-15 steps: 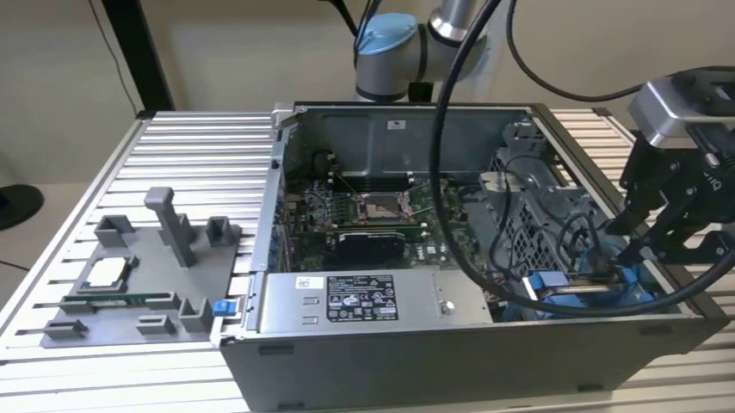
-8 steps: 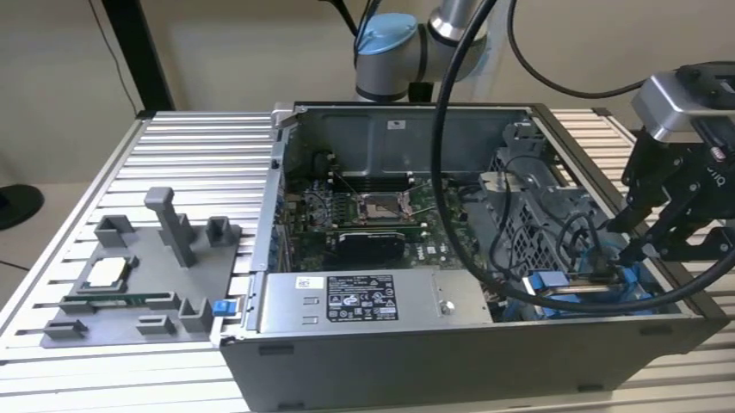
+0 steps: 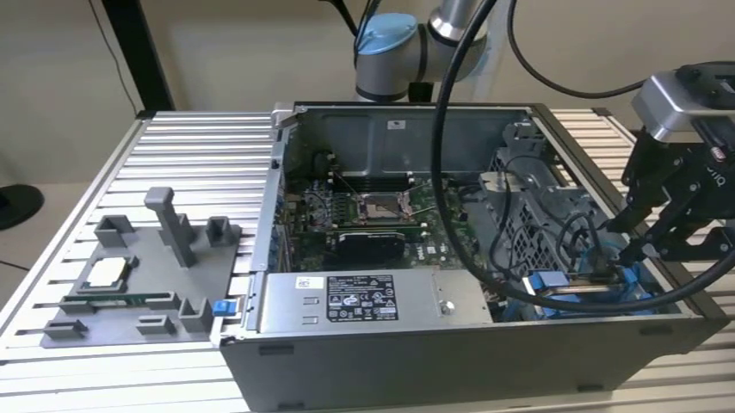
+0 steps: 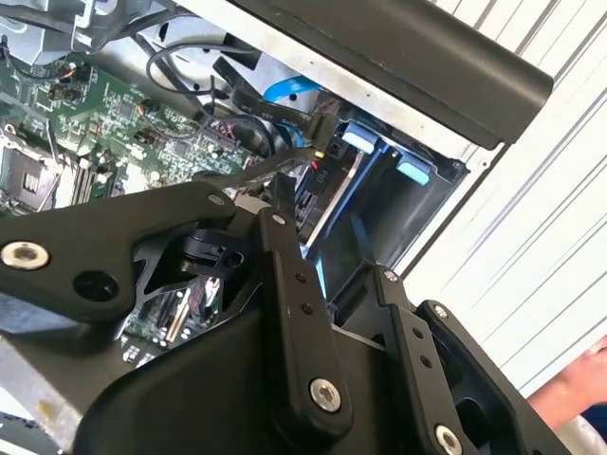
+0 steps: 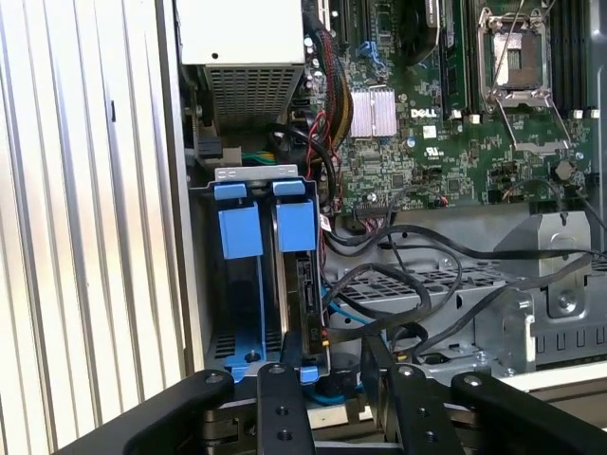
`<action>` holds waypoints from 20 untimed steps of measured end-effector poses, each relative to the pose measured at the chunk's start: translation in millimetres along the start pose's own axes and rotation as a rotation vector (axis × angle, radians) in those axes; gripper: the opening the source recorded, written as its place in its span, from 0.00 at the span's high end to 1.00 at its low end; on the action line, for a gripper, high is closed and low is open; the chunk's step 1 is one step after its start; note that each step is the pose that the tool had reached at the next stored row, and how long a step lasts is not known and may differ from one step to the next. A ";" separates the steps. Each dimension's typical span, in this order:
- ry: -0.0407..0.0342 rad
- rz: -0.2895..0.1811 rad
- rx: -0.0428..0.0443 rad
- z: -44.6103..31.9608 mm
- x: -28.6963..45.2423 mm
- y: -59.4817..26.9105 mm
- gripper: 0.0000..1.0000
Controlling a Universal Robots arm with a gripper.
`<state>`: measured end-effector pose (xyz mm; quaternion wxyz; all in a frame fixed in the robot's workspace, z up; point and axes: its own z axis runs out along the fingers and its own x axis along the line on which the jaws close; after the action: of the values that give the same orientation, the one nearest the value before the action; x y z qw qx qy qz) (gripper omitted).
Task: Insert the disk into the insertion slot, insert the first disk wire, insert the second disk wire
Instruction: 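Insert the second disk wire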
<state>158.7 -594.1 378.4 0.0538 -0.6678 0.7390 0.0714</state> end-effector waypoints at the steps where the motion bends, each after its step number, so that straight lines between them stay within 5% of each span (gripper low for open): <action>1: 0.0002 0.000 0.0000 -0.1 -0.1 -0.5 0.00; 8: -0.0001 0.000 -0.0018 0.0 -0.7 -7.6 0.00; 14: 0.0004 0.001 -0.0054 -0.3 -2.2 -21.9 0.00; 20: 0.0029 0.005 -0.0298 -0.5 -4.0 -39.6 0.00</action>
<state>198.4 -594.1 378.3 0.0425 -0.6666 0.7397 0.0815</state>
